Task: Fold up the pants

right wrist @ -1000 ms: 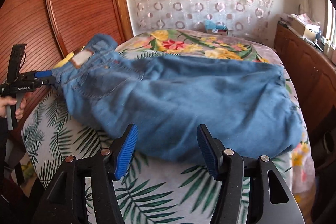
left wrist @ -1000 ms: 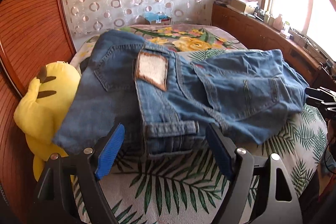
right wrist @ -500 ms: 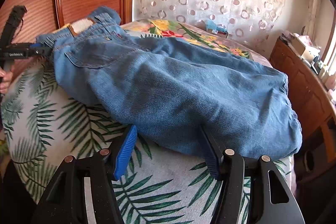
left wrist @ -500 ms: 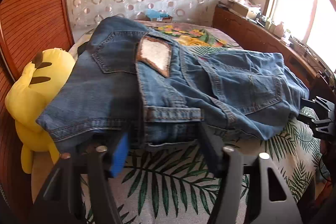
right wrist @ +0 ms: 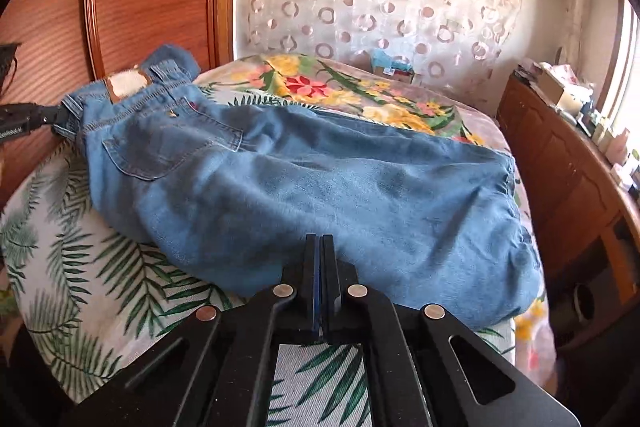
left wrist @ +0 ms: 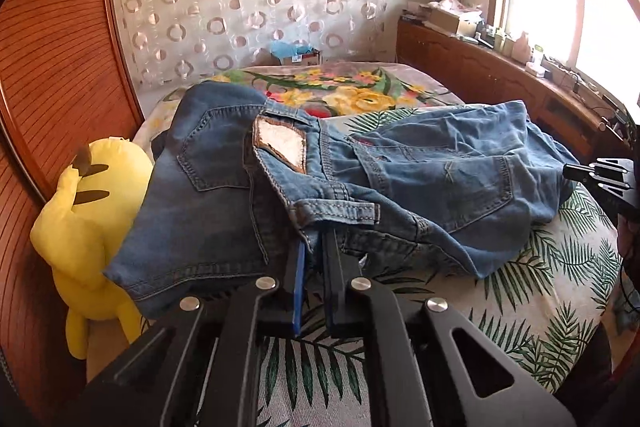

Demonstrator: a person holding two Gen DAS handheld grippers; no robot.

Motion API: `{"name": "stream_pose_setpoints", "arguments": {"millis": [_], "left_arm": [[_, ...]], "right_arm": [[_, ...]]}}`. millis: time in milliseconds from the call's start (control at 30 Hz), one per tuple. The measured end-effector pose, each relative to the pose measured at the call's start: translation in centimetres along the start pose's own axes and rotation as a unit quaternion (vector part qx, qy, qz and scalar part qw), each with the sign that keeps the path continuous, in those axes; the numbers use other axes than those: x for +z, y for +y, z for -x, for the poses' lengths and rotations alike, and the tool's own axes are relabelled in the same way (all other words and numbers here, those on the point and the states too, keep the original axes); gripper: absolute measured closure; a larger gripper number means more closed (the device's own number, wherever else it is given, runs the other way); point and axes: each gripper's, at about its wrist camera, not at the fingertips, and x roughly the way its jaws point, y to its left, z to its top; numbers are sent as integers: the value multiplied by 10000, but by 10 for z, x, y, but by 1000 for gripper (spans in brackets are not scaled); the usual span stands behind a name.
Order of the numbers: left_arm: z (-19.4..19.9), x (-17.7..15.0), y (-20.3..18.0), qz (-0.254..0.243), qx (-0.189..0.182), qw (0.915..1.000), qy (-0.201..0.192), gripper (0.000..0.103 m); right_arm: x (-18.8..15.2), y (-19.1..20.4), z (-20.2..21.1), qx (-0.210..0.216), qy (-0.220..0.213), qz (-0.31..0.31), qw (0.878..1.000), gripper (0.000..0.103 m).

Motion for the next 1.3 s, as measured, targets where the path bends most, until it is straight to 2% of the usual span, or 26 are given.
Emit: {"name": "stream_pose_setpoints", "arguments": {"millis": [100, 267, 367, 400, 433, 500, 600, 800, 1000, 1067, 1133, 1200, 1300], "left_arm": [[12, 5, 2, 108, -24, 9998, -183, 95], [55, 16, 1, 192, -10, 9973, -710, 96], [73, 19, 5, 215, -5, 9962, -847, 96], [74, 18, 7, 228, -11, 9963, -827, 96], [72, 16, 8, 237, -29, 9967, -775, 96], [66, 7, 10, 245, 33, 9975, -660, 96], [54, -6, 10, 327, 20, 9983, -477, 96], [45, -24, 15, 550, -8, 9978, -383, 96], [49, -28, 12, 587, 2, 9973, -444, 96], [51, -29, 12, 594, 2, 9972, -464, 96], [53, -32, 12, 601, -6, 9970, -478, 96], [55, -34, 12, 612, -7, 9970, -479, 97], [61, -43, 12, 650, -24, 9968, -475, 97]], "right_arm": [[-6, 9, 2, 225, -30, -88, 9997, 103], [-12, 22, 7, 434, -129, -58, 9990, 103], [-16, 33, 5, 538, -62, 80, 9985, 96], [-17, 36, 3, 599, -55, 135, 9981, 86], [-19, 40, 1, 647, -55, 199, 9977, 66], [-20, 47, -7, 802, -9, 309, 9963, 45], [-23, 55, -14, 859, 66, 430, 9953, 43], [-23, 63, -45, 440, 401, 725, 9956, 43], [-21, 67, -53, 73, 544, 1046, 9930, 44], [-20, 65, -53, -4, 521, 1002, 9936, 65], [-17, 56, -54, -108, 527, 871, 9947, 96], [-11, 47, -47, -62, 412, 634, 9971, 100], [-3, 37, -30, -6, 50, 381, 9993, 102]]}}
